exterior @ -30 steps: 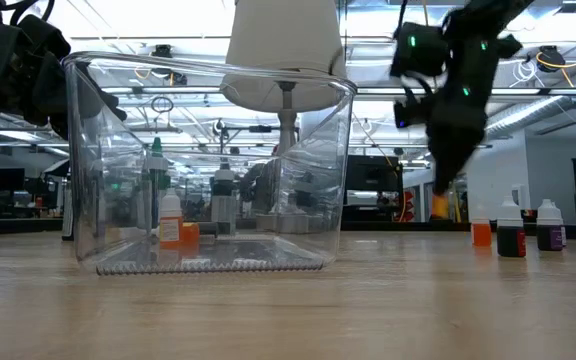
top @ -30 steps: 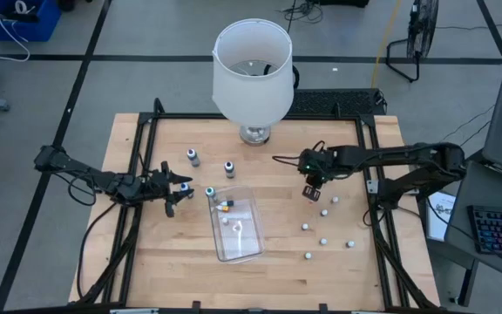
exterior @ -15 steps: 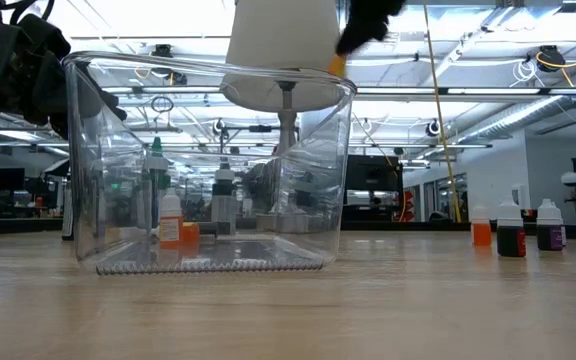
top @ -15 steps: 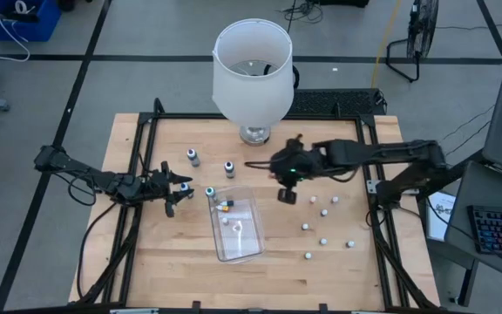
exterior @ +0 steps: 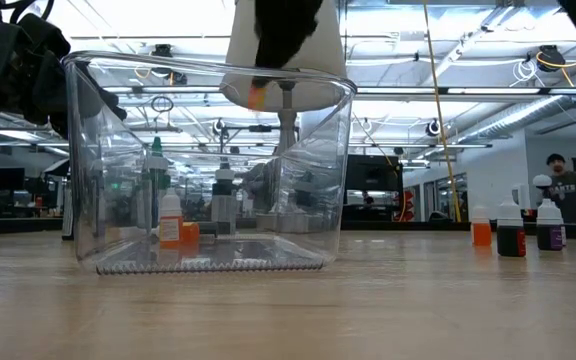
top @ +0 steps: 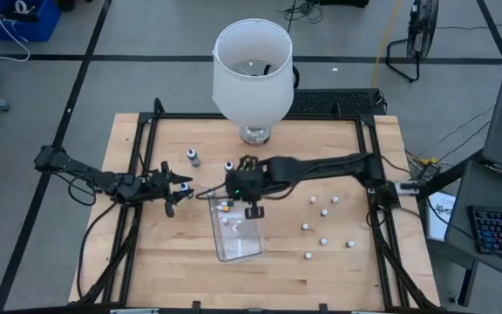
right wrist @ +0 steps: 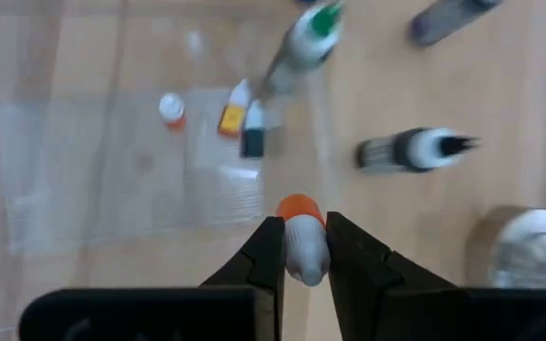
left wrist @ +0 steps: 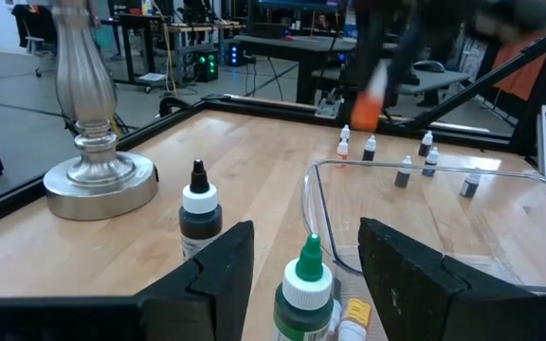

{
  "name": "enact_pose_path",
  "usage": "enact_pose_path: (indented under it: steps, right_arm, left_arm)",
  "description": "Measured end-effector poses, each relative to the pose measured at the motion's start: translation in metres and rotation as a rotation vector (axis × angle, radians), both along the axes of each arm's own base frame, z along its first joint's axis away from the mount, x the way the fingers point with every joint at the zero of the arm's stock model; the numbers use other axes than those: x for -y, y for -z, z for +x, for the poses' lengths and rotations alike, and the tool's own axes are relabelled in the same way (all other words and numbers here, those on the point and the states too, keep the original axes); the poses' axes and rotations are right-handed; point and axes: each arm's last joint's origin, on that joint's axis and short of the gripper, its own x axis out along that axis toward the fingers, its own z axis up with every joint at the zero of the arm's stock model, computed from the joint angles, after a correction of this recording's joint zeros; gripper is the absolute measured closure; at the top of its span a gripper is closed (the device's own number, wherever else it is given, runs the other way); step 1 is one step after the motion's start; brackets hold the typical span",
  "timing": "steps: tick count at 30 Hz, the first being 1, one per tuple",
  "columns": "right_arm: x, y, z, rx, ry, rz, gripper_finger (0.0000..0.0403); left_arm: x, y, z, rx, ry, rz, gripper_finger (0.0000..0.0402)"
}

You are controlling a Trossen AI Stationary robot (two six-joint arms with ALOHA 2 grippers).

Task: Pick & Place food coloring
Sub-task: Put the orange food coloring bottle into the bin

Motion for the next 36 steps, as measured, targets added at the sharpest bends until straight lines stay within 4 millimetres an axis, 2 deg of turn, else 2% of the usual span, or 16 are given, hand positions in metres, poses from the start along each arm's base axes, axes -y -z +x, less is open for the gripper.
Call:
enact_pose_path:
  steps: [7,14,22,33,36]
  right_arm:
    - [-0.020,0.054,0.021,-0.116,-0.089,0.021,0.0359]
    - [-0.035,0.088,0.031,-0.161,-0.155,0.017,0.0359]
    - [-0.033,0.105,0.038,-0.170,-0.163,0.011,0.0359]
    - [-0.033,0.106,0.039,-0.167,-0.178,0.020,0.0359]
    - [-0.033,0.112,0.039,-0.168,-0.193,0.052,0.0359]
  left_arm:
    - [0.000,0.000,0.000,0.002,0.000,-0.001,0.0210]
    - [0.000,0.000,0.000,0.004,0.000,-0.001,0.0210]
    - [0.000,0.000,0.000,0.004,0.000,-0.001,0.0210]
    - [0.000,0.000,0.000,0.004,0.000,-0.001,0.0210]
    - [0.000,0.000,0.000,0.004,0.000,-0.001,0.0211]
